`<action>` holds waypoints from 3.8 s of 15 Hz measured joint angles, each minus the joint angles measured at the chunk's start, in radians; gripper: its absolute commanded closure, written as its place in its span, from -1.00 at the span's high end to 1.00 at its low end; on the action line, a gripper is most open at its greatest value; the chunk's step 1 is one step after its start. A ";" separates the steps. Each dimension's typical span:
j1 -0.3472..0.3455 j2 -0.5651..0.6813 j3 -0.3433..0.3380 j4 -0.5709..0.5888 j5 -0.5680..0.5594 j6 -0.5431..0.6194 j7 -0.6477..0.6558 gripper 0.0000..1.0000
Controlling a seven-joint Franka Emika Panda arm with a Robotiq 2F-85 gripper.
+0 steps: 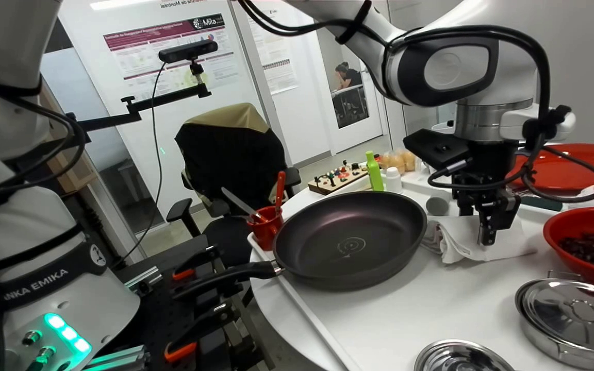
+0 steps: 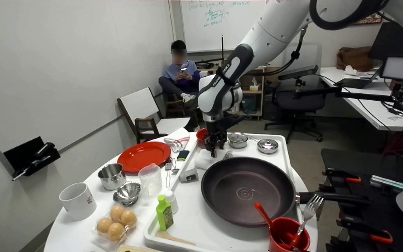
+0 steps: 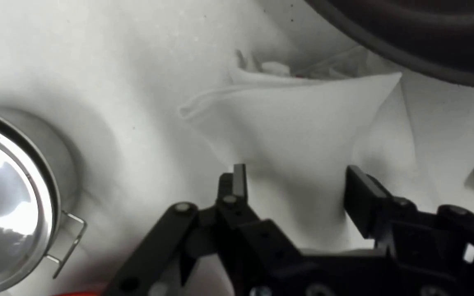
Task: Pick up the towel from the table, wipe the pan and put the towel back on the table.
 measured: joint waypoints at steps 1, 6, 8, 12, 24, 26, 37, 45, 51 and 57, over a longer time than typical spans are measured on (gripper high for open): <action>-0.002 0.002 0.000 0.000 0.000 0.000 0.004 -0.57; -0.020 0.004 0.000 0.000 0.002 0.000 0.014 -0.85; -0.028 0.004 0.000 0.000 0.004 0.000 0.026 -0.83; -0.041 0.002 0.006 0.003 0.020 0.004 0.050 -0.84; -0.081 -0.260 0.153 -0.109 0.187 -0.001 -0.038 -0.83; -0.081 -0.321 0.159 -0.176 0.196 -0.010 -0.082 -0.83; -0.051 -0.578 0.133 -0.560 0.174 -0.033 -0.288 -0.83; -0.003 -0.539 0.133 -0.667 0.163 0.222 -0.363 -0.83; 0.007 -0.418 0.148 -0.684 0.119 0.451 -0.360 -0.82; 0.005 -0.346 0.138 -0.664 0.048 0.521 -0.274 -0.69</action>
